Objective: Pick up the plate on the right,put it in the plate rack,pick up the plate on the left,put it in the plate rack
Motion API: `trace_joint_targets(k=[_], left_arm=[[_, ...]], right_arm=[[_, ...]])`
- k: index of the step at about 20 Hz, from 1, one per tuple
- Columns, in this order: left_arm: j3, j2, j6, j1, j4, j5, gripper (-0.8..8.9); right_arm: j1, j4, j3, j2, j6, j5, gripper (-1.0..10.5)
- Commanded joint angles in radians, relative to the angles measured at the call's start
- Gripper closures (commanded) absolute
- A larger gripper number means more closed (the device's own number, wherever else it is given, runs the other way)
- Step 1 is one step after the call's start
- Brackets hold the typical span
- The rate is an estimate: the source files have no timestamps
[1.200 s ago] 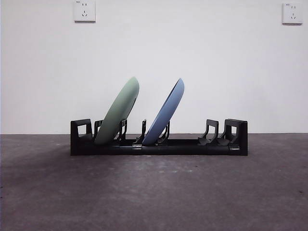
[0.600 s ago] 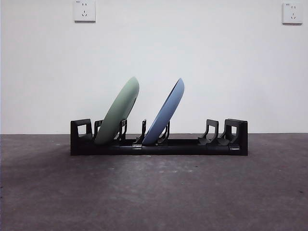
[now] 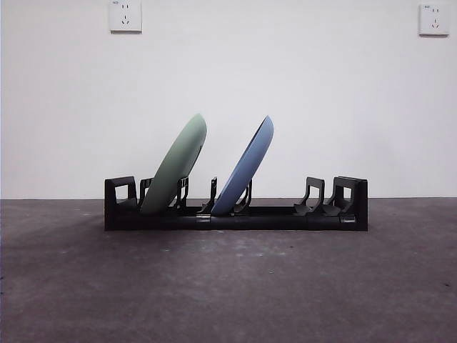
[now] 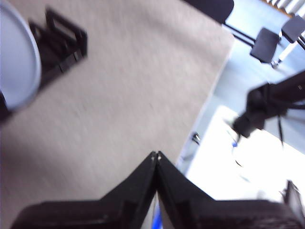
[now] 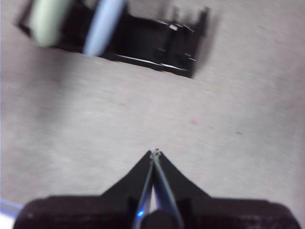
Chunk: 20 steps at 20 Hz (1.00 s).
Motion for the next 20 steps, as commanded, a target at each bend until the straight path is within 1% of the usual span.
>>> trace_joint_targets(k=[1,3,5,8,10,12,13,14,16,18,20], left_arm=[[-0.005,-0.002,0.083,0.010,0.180,-0.001,8.18],[-0.005,-0.013,0.154,0.054,0.331,-0.020,8.17],[-0.006,-0.032,0.191,0.132,0.454,-0.022,8.18],[-0.013,-0.080,0.194,0.258,0.490,-0.022,8.17],[-0.056,-0.138,0.232,0.346,0.498,-0.022,8.17],[-0.162,-0.224,0.257,0.423,0.566,-0.023,8.17],[-0.247,-0.285,0.262,0.456,0.634,-0.027,8.17],[-0.325,-0.340,0.261,0.478,0.697,-0.042,8.17],[-0.515,-0.457,0.256,0.507,0.826,-0.105,8.17],[-0.684,-0.552,0.213,0.517,0.912,-0.166,8.17],[-0.829,-0.626,0.169,0.520,0.943,-0.227,8.17]], right_arm=[[0.000,-0.022,-0.008,0.032,0.005,0.032,9.4],[0.000,-0.021,-0.008,0.060,0.005,0.053,9.4],[0.000,-0.021,-0.008,0.085,0.005,0.056,9.4],[0.000,-0.020,-0.008,0.111,0.005,0.056,9.4],[0.000,-0.014,-0.008,0.125,0.005,0.056,9.4],[0.000,0.023,-0.008,0.131,0.005,0.056,9.4],[0.000,0.048,-0.008,0.131,0.005,0.059,9.4],[0.000,0.076,-0.008,0.131,0.005,0.059,9.4],[0.000,0.147,-0.008,0.131,0.005,0.059,9.4],[0.000,0.218,-0.008,0.131,0.005,0.059,9.4],[0.000,0.292,-0.008,0.131,0.005,0.059,9.4]])
